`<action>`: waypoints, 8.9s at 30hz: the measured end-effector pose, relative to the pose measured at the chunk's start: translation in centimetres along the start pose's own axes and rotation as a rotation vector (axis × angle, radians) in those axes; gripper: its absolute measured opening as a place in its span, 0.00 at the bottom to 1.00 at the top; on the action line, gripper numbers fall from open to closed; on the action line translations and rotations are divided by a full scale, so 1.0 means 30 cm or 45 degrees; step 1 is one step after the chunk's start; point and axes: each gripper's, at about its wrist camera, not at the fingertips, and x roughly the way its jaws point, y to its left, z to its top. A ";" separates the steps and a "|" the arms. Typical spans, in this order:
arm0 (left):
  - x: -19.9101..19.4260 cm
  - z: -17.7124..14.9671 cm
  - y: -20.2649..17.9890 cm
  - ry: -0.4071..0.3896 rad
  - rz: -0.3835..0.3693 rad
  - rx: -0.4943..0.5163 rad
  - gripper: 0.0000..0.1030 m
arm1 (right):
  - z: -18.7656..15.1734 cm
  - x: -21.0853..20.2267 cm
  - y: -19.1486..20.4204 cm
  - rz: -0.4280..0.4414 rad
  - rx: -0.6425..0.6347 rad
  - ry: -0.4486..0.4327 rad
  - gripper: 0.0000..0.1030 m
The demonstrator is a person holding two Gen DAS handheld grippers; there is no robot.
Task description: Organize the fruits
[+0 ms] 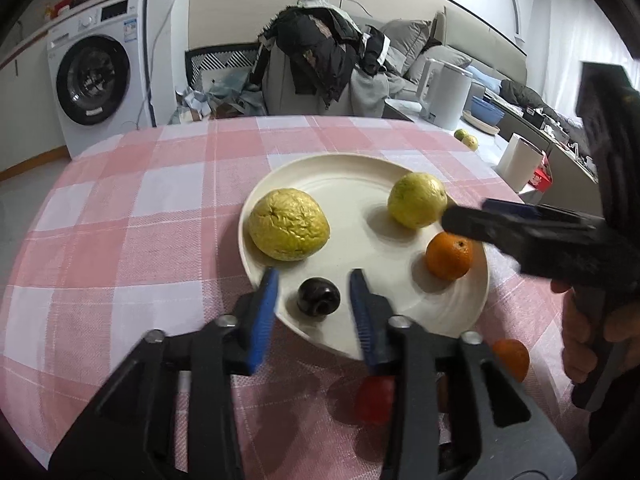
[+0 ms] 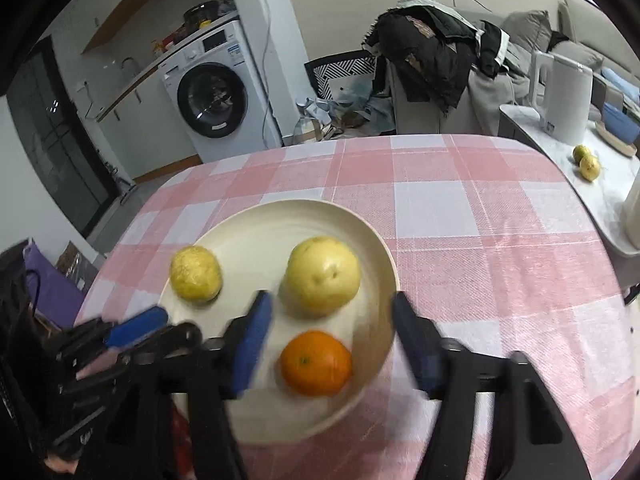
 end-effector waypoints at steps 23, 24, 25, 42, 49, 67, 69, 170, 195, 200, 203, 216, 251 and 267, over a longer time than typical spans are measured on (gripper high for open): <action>-0.349 -0.149 -0.048 -0.138 0.035 0.024 0.99 | -0.239 -0.283 0.015 0.050 -0.064 -0.072 1.00; -0.354 -0.156 -0.051 -0.135 0.026 0.026 0.99 | -0.241 -0.274 0.016 0.042 -0.073 -0.057 1.00; -0.352 -0.155 -0.050 -0.130 0.024 0.029 0.99 | -0.244 -0.268 0.020 0.029 -0.083 -0.042 1.00; -0.280 -0.189 -0.076 -0.078 0.013 0.070 0.99 | -0.294 -0.226 0.027 0.010 -0.163 0.077 1.00; -0.263 -0.200 -0.085 -0.063 0.017 0.094 0.99 | -0.311 -0.211 0.015 0.097 -0.168 0.151 0.99; -0.252 -0.201 -0.071 -0.055 0.016 0.079 0.99 | -0.334 -0.172 0.032 0.035 -0.209 0.203 0.95; -0.251 -0.201 -0.071 -0.053 0.016 0.079 0.99 | -0.334 -0.170 0.030 0.034 -0.207 0.202 0.95; -0.252 -0.166 -0.090 0.063 -0.187 0.017 0.26 | -0.304 -0.259 0.079 0.115 -0.228 0.029 0.39; -0.271 -0.023 -0.097 -0.091 -0.113 0.047 0.26 | -0.180 -0.315 0.093 0.131 -0.140 -0.160 0.39; -0.248 -0.002 -0.107 -0.091 -0.111 0.055 0.26 | -0.133 -0.308 0.078 0.152 -0.104 -0.178 0.39; -0.236 0.004 -0.111 -0.085 -0.113 0.062 0.26 | -0.114 -0.295 0.072 0.142 -0.091 -0.181 0.39; -0.120 0.027 -0.130 -0.033 -0.106 0.088 0.26 | -0.052 -0.210 0.063 0.139 -0.060 -0.150 0.39; 0.019 -0.016 -0.080 0.036 -0.112 0.047 0.26 | -0.028 0.021 0.137 0.094 -0.134 -0.025 0.51; -0.151 -0.058 -0.065 -0.025 0.019 0.040 0.87 | -0.131 -0.206 0.052 0.025 -0.110 -0.122 1.00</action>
